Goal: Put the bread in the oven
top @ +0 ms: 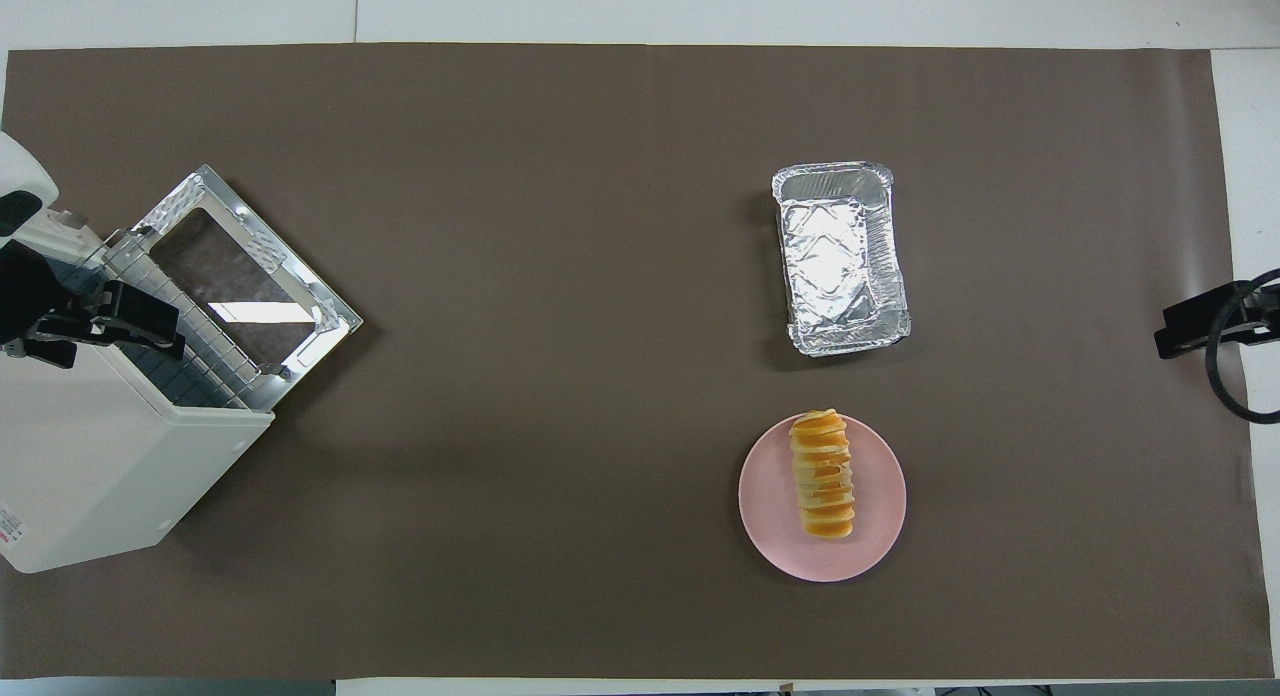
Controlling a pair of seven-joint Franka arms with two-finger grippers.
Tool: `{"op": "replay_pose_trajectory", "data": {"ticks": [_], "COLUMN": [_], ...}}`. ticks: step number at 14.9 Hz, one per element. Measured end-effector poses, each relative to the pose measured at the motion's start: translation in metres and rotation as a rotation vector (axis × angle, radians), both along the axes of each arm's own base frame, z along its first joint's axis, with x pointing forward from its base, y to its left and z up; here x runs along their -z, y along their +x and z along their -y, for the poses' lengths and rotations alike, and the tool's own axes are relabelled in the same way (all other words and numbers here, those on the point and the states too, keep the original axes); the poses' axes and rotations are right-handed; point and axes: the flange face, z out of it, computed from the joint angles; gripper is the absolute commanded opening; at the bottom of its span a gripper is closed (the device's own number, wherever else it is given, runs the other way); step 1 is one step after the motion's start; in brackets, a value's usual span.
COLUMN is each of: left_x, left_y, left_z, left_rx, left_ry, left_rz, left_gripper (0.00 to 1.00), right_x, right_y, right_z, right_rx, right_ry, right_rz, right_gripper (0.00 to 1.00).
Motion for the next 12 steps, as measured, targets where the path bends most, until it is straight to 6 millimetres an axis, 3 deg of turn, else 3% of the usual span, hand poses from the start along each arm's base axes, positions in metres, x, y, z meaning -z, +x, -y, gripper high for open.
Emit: {"op": "replay_pose_trajectory", "data": {"ticks": [3, 8, 10, 12], "left_x": [0.000, 0.000, 0.000, 0.000], "left_y": [0.000, 0.000, 0.000, 0.000], "left_z": [0.000, 0.000, 0.000, 0.000], "left_rx": [0.000, 0.000, 0.000, 0.000], "left_ry": [0.000, 0.000, 0.000, 0.000], "left_rz": [0.000, 0.000, 0.000, 0.000], "left_gripper": [1.00, 1.00, 1.00, 1.00], "right_x": [0.023, 0.099, 0.130, 0.158], "right_y": [-0.017, -0.081, -0.104, -0.115], "right_z": [-0.028, -0.132, -0.155, -0.168], "right_rx": [-0.002, 0.011, -0.011, -0.030], "right_ry": [-0.009, -0.038, -0.042, -0.023], "right_rz": [-0.059, -0.043, -0.025, -0.015], "right_gripper": [1.00, 1.00, 1.00, 1.00]}}
